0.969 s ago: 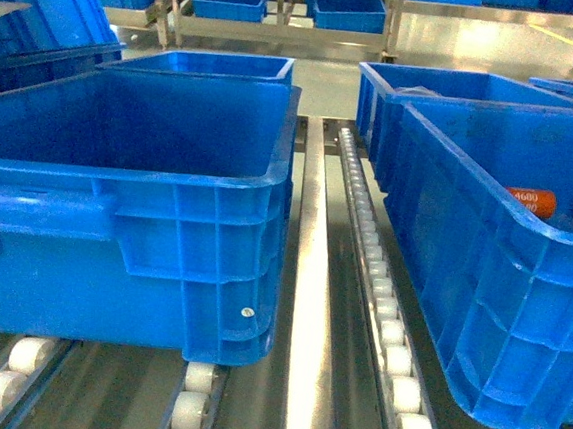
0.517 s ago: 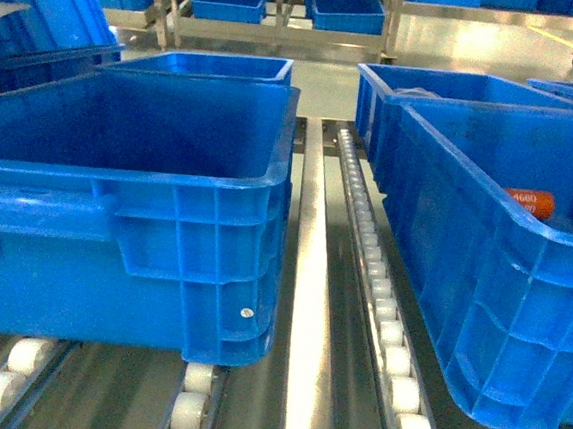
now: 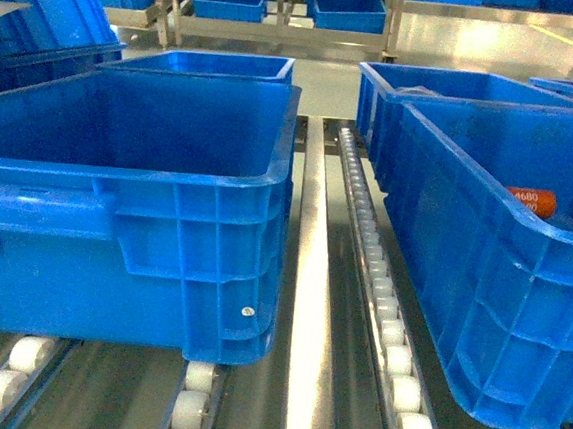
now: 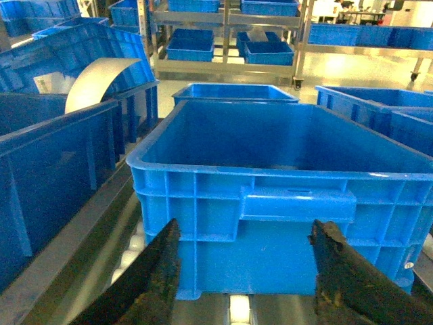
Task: Sort blue parts and orange caps into right shelf containers
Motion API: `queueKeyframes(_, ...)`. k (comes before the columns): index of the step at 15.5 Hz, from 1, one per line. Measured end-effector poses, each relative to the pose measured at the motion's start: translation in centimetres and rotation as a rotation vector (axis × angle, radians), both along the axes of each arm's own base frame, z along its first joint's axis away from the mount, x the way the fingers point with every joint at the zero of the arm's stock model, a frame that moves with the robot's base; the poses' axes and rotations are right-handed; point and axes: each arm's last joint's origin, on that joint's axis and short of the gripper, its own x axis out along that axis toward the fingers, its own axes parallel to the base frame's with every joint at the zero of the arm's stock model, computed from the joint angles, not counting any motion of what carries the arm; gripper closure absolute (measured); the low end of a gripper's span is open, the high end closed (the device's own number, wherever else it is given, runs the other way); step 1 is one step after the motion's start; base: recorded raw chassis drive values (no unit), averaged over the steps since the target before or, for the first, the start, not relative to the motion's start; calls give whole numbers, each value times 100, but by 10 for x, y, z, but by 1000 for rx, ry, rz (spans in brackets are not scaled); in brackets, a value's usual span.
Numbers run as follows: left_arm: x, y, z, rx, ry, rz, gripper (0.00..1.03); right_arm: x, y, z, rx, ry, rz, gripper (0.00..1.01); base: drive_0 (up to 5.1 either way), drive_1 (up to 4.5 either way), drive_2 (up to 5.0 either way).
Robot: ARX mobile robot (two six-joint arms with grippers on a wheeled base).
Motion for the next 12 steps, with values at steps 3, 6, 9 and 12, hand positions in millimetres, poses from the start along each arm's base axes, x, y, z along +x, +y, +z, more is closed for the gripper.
queueKeyframes(3, 0, 0, 0, 0, 0, 0, 4, 0, 0, 0, 1, 0, 0, 1, 0, 0, 0)
queueKeyframes(6, 0, 0, 0, 2, 0, 0, 5, 0, 0, 0, 2, 0, 0, 3, 0, 0, 0)
queueKeyframes(9, 0, 0, 0, 2, 0, 0, 5, 0, 0, 0, 2, 0, 0, 3, 0, 0, 0)
queueKeyframes(12, 0, 0, 0, 2, 0, 0, 5, 0, 0, 0, 2, 0, 0, 3, 0, 0, 0)
